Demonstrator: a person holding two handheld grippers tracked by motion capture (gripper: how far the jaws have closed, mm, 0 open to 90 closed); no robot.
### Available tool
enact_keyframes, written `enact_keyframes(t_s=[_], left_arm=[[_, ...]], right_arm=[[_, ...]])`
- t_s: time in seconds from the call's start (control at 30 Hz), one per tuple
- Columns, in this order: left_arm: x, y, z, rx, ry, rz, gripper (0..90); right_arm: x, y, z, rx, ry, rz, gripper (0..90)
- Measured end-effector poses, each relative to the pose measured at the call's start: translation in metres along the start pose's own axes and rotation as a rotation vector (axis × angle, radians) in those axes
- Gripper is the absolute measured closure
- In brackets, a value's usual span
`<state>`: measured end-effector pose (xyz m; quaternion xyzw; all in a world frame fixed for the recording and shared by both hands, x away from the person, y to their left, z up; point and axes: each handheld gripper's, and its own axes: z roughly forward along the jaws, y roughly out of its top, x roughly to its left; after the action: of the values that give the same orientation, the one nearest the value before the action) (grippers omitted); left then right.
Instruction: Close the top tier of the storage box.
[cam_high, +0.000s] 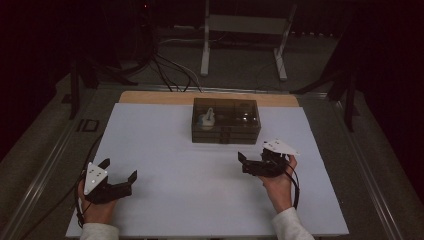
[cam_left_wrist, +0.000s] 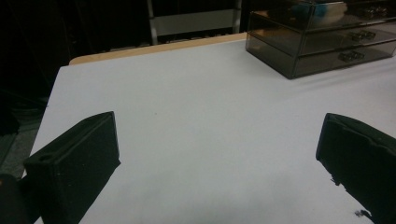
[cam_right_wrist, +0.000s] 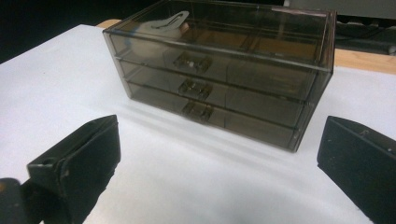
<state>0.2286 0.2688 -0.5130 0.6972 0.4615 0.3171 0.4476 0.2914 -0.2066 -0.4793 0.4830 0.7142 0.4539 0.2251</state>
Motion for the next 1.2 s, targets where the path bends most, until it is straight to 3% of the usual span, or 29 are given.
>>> enact_keyframes(t_s=[0.3, 0.4, 0.87, 1.2], left_arm=[[0.0, 0.0, -0.001, -0.005, 0.0, -0.006, 0.6], [0.0, 0.0, -0.001, -0.006, 0.002, -0.007, 0.6], [0.001, 0.0, -0.002, -0.011, -0.013, -0.018, 0.6], [0.002, 0.001, -0.004, -0.018, -0.019, -0.019, 0.6]], right_arm=[[-0.007, -0.013, -0.012, -0.011, -0.001, 0.014, 0.0], [-0.011, -0.018, -0.018, -0.021, 0.011, 0.039, 0.0], [-0.022, -0.043, -0.039, -0.051, 0.014, 0.028, 0.0], [-0.031, -0.06, -0.049, -0.054, -0.011, 0.042, 0.0]])
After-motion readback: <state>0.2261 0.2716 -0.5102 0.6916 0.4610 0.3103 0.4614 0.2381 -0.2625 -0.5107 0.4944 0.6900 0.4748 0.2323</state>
